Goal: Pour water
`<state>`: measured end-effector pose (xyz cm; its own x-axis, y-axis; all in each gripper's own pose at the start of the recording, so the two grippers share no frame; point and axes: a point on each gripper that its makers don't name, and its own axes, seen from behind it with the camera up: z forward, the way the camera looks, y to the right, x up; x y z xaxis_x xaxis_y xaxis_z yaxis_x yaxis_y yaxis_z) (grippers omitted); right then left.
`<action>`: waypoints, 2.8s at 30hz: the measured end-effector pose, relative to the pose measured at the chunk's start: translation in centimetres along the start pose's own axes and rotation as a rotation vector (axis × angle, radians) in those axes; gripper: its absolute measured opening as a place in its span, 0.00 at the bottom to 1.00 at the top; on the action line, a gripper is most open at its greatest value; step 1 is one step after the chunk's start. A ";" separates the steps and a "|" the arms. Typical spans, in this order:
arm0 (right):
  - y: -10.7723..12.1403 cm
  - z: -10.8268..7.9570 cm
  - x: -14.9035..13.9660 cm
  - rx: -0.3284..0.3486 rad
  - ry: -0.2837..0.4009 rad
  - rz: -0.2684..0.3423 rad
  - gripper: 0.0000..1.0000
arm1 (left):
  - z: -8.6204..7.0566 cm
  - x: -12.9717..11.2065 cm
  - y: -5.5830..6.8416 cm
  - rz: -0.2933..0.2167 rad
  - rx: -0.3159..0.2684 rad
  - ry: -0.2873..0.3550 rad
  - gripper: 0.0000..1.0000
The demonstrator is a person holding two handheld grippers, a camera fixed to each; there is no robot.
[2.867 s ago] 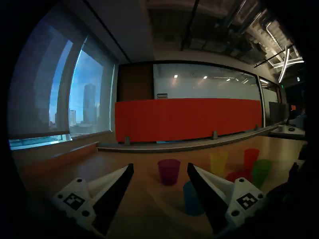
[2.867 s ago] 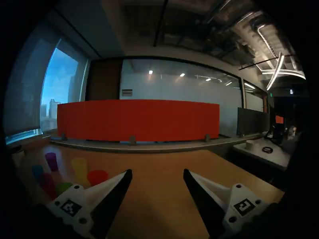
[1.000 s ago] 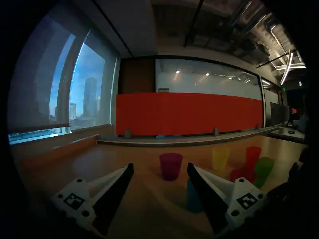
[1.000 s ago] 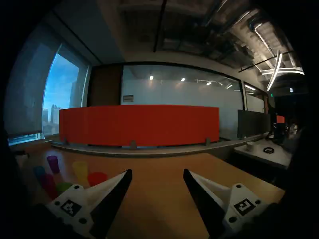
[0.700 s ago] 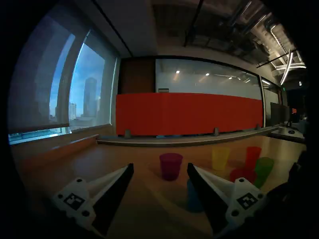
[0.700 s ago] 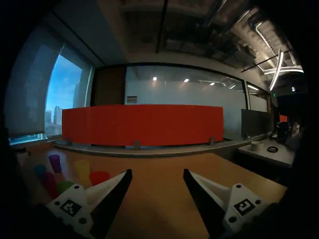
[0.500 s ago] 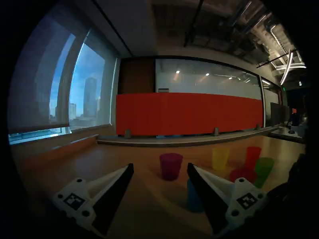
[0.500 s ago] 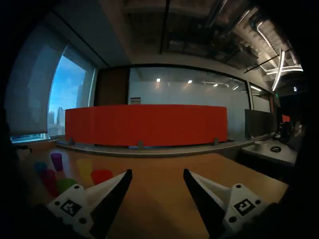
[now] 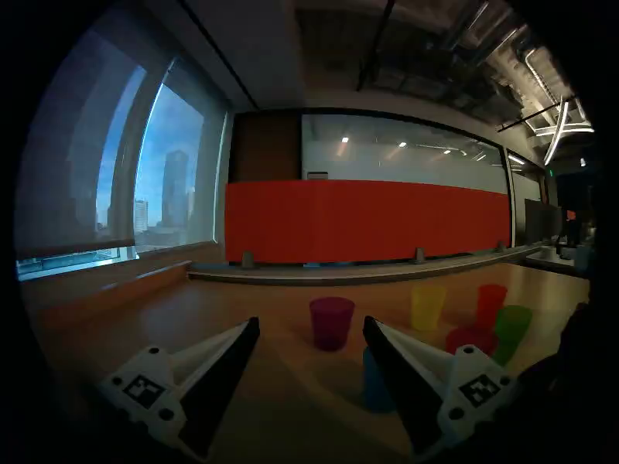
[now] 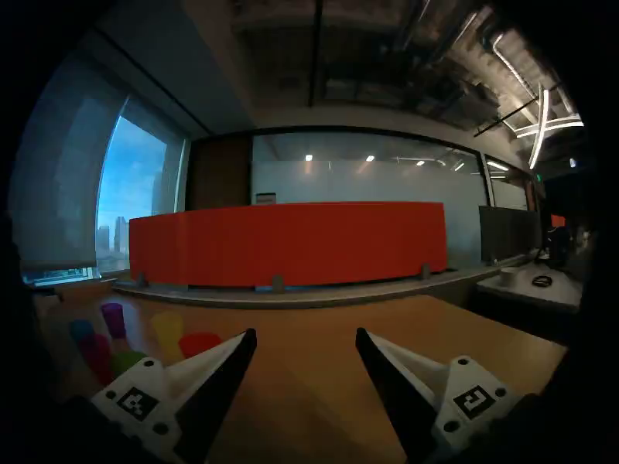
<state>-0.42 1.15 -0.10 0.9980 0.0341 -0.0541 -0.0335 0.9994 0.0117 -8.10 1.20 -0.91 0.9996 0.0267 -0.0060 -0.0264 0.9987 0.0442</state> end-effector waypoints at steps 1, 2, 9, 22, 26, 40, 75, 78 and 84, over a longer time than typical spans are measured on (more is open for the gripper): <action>-0.1 0.0 -0.1 0.001 -0.002 0.000 0.99 | 0.0 0.0 0.0 0.000 0.000 0.000 1.00; -0.1 0.0 -0.3 0.003 -0.003 0.000 0.99 | 0.0 0.0 0.0 0.000 0.000 0.000 1.00; -0.5 0.3 -1.0 0.007 -0.008 -0.004 0.99 | 0.0 0.0 0.0 0.000 0.000 0.000 1.00; -0.5 0.3 -1.7 0.006 -0.024 -0.002 0.99 | 0.0 0.0 0.0 0.000 0.000 0.000 1.00; -0.6 0.4 -1.8 0.007 -0.027 -0.005 0.99 | 0.0 -0.1 0.0 0.000 0.000 0.000 1.00; -0.5 0.5 -1.8 0.004 -0.030 -0.040 0.99 | 0.0 -0.1 0.0 0.000 0.000 0.000 1.00; -0.6 0.5 -1.9 0.002 -0.033 -0.040 0.99 | 0.0 -0.1 0.0 0.000 0.000 0.000 1.00; -0.6 0.5 -1.9 0.002 -0.033 -0.040 0.99 | 0.1 -0.1 0.0 0.000 0.000 0.000 1.00; -0.6 0.4 -1.8 0.002 -0.033 -0.040 0.99 | 0.1 -0.1 0.0 0.000 -0.001 0.000 1.00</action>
<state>-2.21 0.53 0.40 0.9997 -0.0061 -0.0218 0.0064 0.9999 0.0126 -8.18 1.19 -0.80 0.9996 0.0266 -0.0061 -0.0263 0.9987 0.0436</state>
